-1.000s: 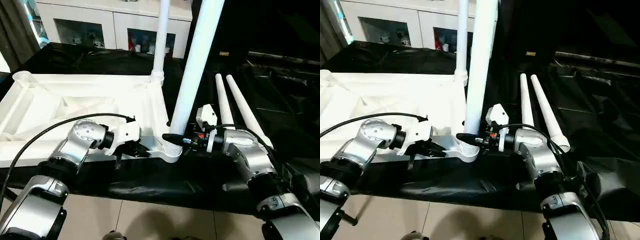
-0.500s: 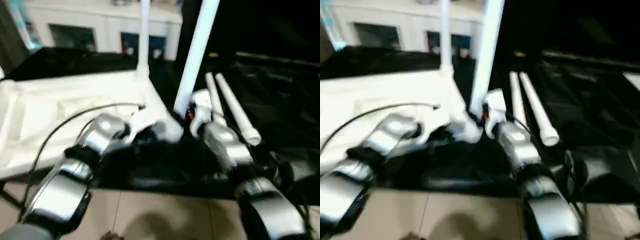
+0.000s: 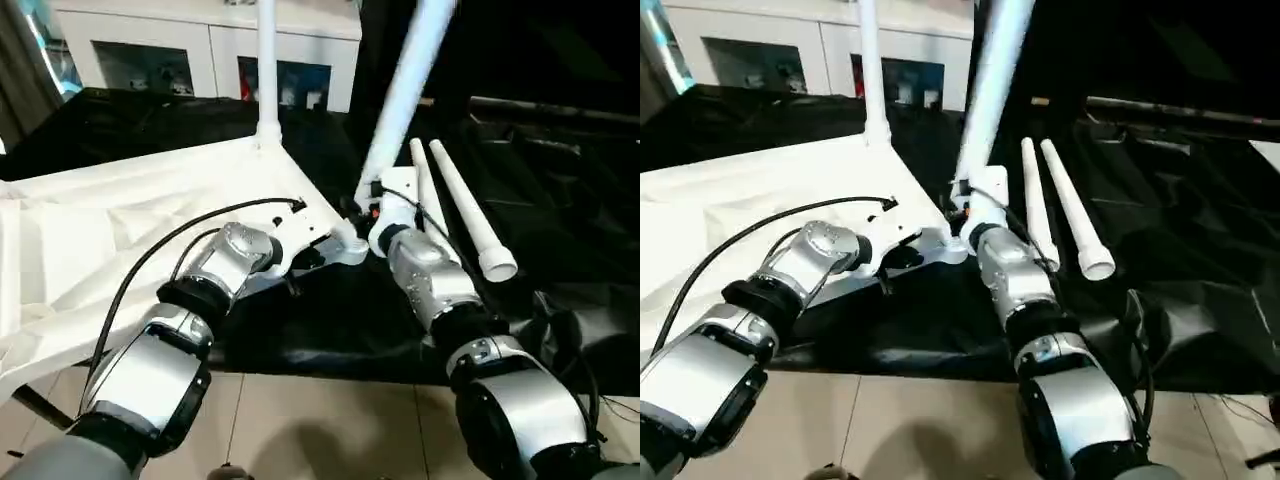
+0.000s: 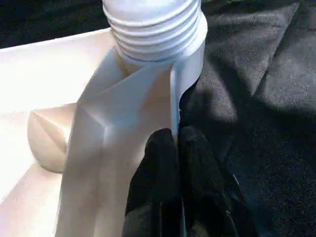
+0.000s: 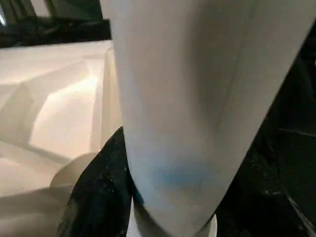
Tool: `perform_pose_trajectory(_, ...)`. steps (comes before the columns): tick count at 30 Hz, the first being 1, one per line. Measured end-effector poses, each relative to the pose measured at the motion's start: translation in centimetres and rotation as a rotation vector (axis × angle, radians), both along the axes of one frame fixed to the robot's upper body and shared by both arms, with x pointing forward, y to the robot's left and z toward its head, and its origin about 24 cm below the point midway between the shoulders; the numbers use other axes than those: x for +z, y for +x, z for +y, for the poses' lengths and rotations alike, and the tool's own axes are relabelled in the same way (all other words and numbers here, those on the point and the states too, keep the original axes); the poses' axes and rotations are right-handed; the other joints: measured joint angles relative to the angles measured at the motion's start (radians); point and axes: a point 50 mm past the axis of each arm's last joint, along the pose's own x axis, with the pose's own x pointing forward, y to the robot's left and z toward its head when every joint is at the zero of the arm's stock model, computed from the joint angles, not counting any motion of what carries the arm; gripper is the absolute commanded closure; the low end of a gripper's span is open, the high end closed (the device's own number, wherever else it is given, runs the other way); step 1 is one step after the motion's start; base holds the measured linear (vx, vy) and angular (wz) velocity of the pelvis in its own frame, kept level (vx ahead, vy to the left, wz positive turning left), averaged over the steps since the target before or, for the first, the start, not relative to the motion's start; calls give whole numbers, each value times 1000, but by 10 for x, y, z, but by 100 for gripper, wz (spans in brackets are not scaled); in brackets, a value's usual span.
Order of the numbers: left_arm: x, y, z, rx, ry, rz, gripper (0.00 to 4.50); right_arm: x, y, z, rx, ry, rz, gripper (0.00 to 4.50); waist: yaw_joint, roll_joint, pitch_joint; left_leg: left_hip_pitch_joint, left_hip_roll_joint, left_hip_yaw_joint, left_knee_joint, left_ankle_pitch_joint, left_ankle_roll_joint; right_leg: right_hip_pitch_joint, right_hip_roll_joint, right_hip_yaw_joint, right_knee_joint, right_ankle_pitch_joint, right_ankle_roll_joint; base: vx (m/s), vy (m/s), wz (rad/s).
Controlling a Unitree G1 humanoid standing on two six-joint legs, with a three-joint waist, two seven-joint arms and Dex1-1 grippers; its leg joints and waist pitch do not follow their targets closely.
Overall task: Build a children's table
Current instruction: Insert table leg to table base
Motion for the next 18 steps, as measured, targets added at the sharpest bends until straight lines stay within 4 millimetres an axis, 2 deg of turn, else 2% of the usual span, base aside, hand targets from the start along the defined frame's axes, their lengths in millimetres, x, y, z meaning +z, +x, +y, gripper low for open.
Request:
perform_pose_trajectory(5, 1, -2, 7, -41, -5, -9, 450, 1, -1, 2, 118, -2, -7, 264, -8, -2, -1, 0, 0, 2, -1, 0, 0, -1, 0, 1, -2, 0, 0, 0, 0, 0)
perform_pose_trajectory(7, -1, -8, 20, -100, -11, 7, 450, 1, -4, 0, 254, -10, -6, 264, -14, -5, -4, 0, 0, 2, -4, 0, 0, 1, 0, 1, -1, 0, 0, 0, 0, 0)
perform_pose_trajectory(9, -2, -14, 28, -161, -11, 27, 450, -1, -8, -3, 362, -6, 5, 264, -18, -10, -11, 5, 1, 3, -7, 0, 0, 3, 0, 0, 3, 1, 0, 0, 0, 0)
perform_pose_trajectory(11, -4, -22, 36, -214, -20, 47, 450, -2, -13, -3, 469, -5, 17, 264, -19, -15, -16, 15, 3, 3, -9, 0, 0, 9, 2, 0, 6, 2, 1, 91, -33, -2)
perform_pose_trajectory(13, -3, -27, 43, -254, -22, 64, 450, -1, -17, -8, 566, -11, 20, 264, -20, -15, -22, 18, 4, 2, -13, 0, 0, 12, 4, 1, 5, 1, 3, 95, -31, -2)
perform_pose_trajectory(16, -2, -35, 51, -310, -31, 98, 450, 1, -23, -12, 717, -16, 25, 264, -20, -9, -32, 18, 5, 2, -15, -2, 2, 12, 8, 3, 5, -2, -1, 85, -11, 1)
perform_pose_trajectory(18, -1, -40, 55, -345, -37, 116, 450, 3, -27, -15, 813, -21, 35, 264, -19, -11, -37, 18, 7, 4, -15, -7, 3, 12, 9, 3, 6, -8, -3, 78, -7, 0)
